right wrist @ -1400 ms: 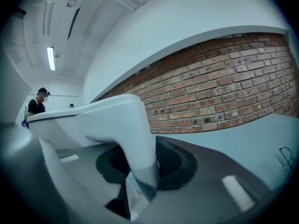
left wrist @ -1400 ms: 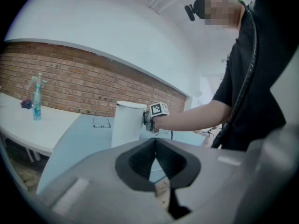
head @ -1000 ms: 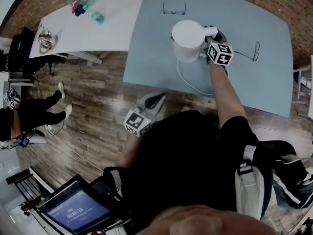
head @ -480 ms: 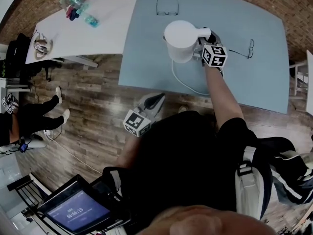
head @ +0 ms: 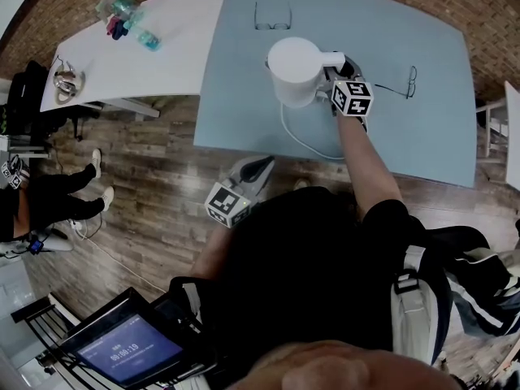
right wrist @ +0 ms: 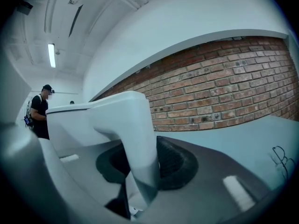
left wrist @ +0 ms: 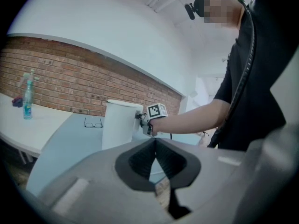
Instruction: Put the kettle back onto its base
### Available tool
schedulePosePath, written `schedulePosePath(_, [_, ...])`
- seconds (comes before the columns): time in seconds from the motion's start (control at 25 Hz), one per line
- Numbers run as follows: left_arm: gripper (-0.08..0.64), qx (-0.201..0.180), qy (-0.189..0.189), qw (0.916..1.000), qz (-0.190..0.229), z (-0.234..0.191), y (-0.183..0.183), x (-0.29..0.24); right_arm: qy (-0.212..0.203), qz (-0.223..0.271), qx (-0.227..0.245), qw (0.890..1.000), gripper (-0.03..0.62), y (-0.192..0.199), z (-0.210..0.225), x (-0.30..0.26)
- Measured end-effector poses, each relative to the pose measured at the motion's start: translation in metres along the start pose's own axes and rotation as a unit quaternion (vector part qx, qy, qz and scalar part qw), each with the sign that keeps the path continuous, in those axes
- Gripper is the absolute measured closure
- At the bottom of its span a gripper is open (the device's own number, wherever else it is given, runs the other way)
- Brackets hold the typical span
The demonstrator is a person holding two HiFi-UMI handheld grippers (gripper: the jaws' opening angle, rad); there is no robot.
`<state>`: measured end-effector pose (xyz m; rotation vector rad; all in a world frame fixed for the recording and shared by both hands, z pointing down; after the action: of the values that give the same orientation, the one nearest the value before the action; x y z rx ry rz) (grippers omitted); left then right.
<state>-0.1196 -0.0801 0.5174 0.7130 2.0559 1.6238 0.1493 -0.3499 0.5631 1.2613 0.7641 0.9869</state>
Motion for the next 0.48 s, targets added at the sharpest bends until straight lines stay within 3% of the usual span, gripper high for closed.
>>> schedulePosePath(0.36, [0.558,0.015,-0.006,0.9998,0.012,-0.0033,-0.0026,-0.0039,-0.021,-0.026,0.047,0.998,0.499,-0.0027,0.0042,-0.001])
schedulePosePath(0.48, [0.558,0.02,0.002,0.9997,0.011,-0.0018,-0.0012,-0.0082,-0.018,-0.03,0.052,0.998,0.458,-0.0063,0.0061,0.0064])
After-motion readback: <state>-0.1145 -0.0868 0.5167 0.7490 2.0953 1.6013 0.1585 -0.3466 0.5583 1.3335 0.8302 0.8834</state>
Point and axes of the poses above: the fingertips, and each gripper's own axes: x backward along the fingers, z to its right, y out of its underside, the point moved 9 cm from there along x, backward along the fingers, and after that the axes turned 12 degrees about z, right-handed, at the moved point
